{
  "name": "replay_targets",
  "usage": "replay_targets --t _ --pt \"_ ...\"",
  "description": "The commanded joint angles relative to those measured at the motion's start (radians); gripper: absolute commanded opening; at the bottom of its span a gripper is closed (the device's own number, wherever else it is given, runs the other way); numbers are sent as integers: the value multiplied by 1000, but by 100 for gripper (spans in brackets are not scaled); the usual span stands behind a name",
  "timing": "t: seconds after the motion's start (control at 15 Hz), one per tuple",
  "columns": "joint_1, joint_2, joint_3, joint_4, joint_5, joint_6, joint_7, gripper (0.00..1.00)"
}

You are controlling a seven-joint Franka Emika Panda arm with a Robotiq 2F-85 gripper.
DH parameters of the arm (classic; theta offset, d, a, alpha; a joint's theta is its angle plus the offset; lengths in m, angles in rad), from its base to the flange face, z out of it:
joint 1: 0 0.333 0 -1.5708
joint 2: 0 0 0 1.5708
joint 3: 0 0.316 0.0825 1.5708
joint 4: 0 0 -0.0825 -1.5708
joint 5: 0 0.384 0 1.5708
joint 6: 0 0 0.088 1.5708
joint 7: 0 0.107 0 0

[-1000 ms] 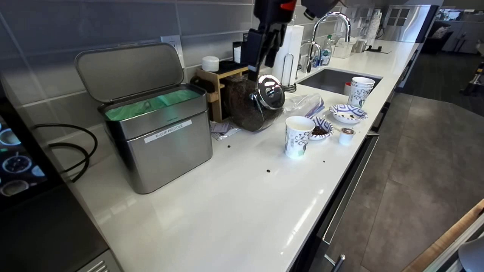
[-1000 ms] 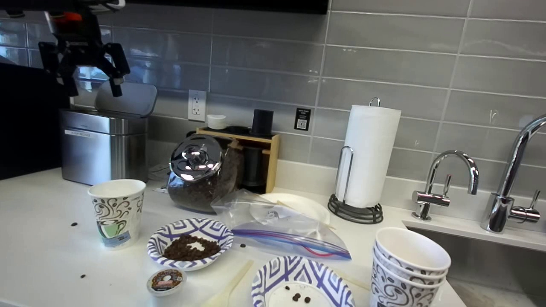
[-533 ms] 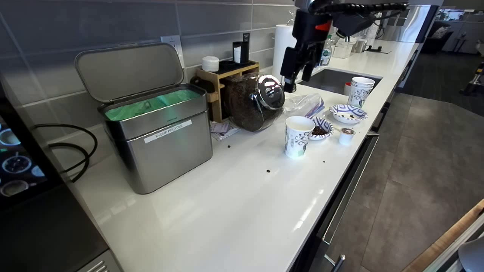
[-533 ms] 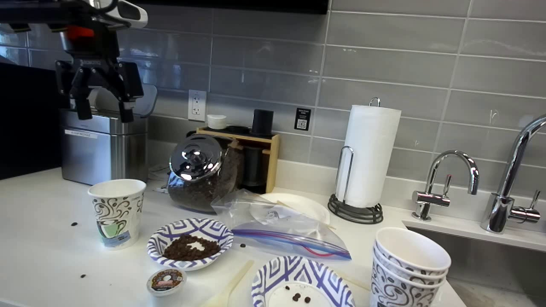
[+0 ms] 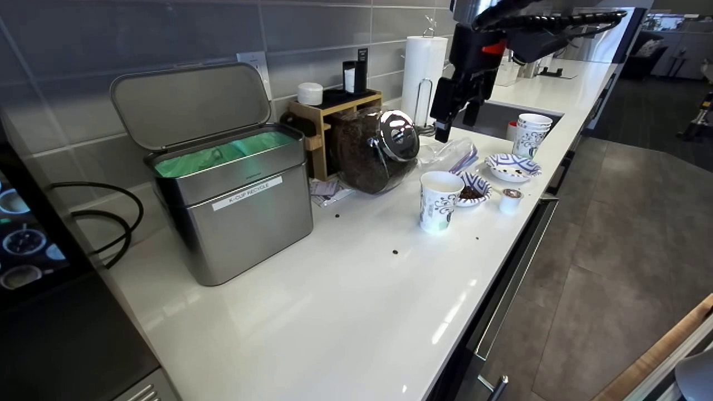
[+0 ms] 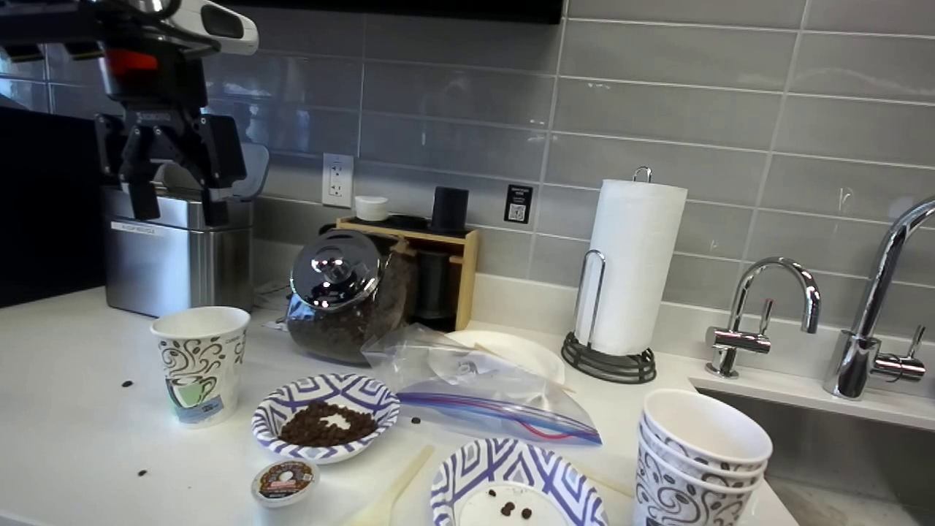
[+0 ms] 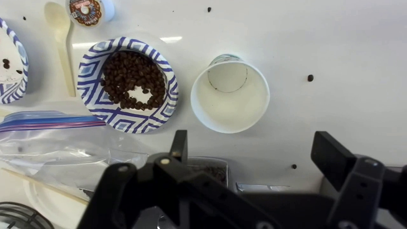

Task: Open the silver bin on the left then put the coffee pod inside the bin.

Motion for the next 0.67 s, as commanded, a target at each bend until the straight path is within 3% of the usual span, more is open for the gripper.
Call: replay_targets --t 0.0,0.33,0.6 --pt "-27 17 11 16 -16 -45 58 100" --pt "-120 -45 -31 -54 -50 -116 202 100" --pt "-166 -102 -74 -144 -67 -61 185 100"
